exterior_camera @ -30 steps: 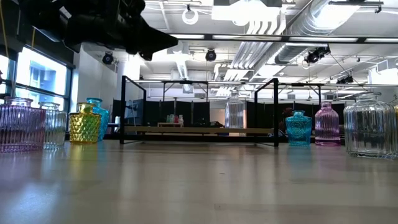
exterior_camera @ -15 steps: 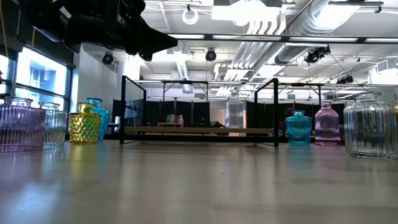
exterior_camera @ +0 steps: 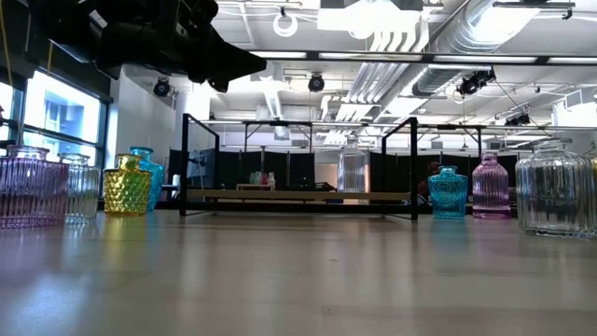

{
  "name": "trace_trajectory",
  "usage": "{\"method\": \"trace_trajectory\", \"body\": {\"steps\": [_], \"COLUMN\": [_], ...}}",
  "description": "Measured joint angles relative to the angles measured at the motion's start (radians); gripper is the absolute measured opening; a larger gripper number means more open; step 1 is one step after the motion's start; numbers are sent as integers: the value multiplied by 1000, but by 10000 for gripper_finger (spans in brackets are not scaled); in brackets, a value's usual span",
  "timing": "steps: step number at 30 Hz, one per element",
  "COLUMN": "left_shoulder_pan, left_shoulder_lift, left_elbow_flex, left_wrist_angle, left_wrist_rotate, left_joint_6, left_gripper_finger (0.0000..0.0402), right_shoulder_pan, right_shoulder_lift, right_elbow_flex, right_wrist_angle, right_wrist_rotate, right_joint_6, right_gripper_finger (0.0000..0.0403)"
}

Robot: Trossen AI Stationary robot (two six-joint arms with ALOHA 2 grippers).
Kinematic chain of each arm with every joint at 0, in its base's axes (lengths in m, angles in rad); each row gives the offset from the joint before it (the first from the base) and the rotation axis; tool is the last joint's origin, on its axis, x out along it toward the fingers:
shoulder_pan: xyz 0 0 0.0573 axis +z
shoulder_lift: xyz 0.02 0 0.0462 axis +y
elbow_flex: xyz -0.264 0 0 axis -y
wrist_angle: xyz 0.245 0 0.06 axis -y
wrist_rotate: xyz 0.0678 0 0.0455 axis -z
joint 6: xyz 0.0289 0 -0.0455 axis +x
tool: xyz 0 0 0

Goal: Sort vases onto shelf
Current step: Put the bottom yellow vase on the shelf

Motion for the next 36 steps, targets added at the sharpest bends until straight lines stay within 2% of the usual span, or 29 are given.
{"method": "trace_trajectory", "body": {"steps": [14,18,23,29,36], "left_shoulder_pan": [0,0,0,0,0], "left_shoulder_lift": [0,0,0,0,0], "left_elbow_flex": [0,0,0,0,0], "left_wrist_angle": [0,0,0,0,0], "left_wrist_rotate": [0,0,0,0,0], "left_joint_6": [0,0,0,-3,-3], "left_gripper_finger": [0,0,0,0,0], "right_shoulder_pan": [0,0,0,-5,-34], "right_shoulder_lift": [52,52,49,12,-68], "right_elbow_flex": [0,0,0,-1,-1], "right_wrist_angle": [36,33,28,2,-102], "right_wrist_rotate": [-2,-2,-2,-3,-6], "right_joint_6": [-69,-77,-121,-130,-175], "right_gripper_finger": [121,88,15,20,5]}}
